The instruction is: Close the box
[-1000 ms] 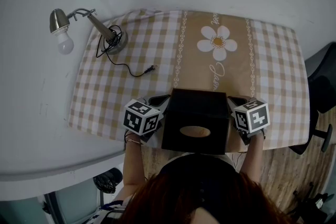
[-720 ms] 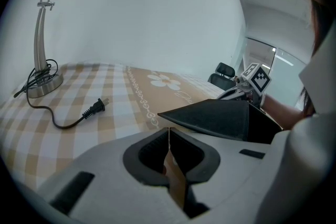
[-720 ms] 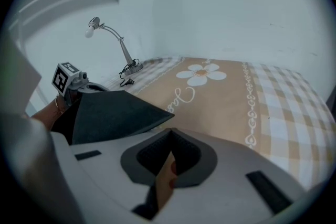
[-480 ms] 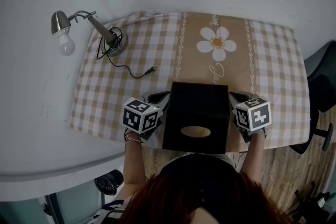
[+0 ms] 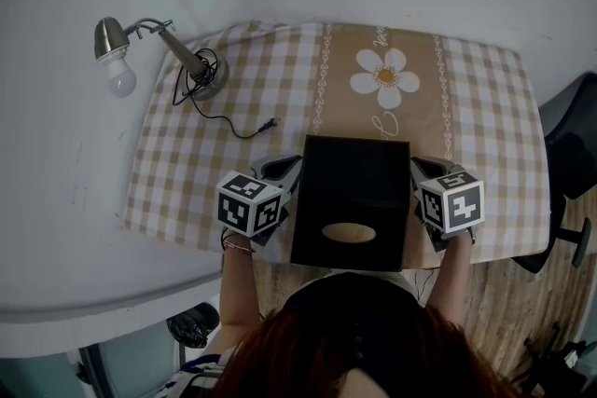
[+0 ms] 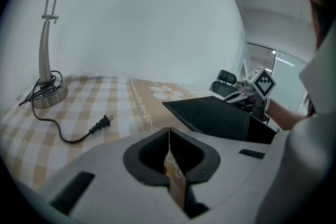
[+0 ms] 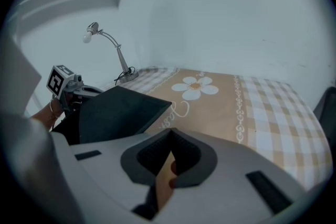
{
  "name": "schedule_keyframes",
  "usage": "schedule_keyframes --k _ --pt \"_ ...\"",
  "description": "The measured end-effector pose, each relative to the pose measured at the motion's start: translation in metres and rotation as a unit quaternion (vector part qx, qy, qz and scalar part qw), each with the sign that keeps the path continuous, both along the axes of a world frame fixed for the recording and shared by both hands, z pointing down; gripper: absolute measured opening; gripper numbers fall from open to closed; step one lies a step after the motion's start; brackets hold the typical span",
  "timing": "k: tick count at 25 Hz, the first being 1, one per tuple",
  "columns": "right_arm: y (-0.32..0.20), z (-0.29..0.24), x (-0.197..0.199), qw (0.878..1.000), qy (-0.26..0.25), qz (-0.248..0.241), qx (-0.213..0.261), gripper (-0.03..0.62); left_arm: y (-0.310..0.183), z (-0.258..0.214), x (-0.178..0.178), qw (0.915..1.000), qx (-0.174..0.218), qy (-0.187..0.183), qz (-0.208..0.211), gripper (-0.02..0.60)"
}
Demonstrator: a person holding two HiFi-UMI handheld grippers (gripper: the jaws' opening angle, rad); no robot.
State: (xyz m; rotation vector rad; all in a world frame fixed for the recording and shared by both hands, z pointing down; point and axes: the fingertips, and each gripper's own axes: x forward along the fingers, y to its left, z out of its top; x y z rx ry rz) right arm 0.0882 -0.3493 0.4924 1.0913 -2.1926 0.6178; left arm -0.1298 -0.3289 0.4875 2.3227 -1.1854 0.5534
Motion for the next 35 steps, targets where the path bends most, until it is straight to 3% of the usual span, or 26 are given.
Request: schedule_keyframes --k 35 --pt "0.014 -0.057 0.007 0.994 -0.001 0.065 0.092 0.017 0.011 -0.054 -0.003 0.9955 0.085 0.001 -0.041 0.028"
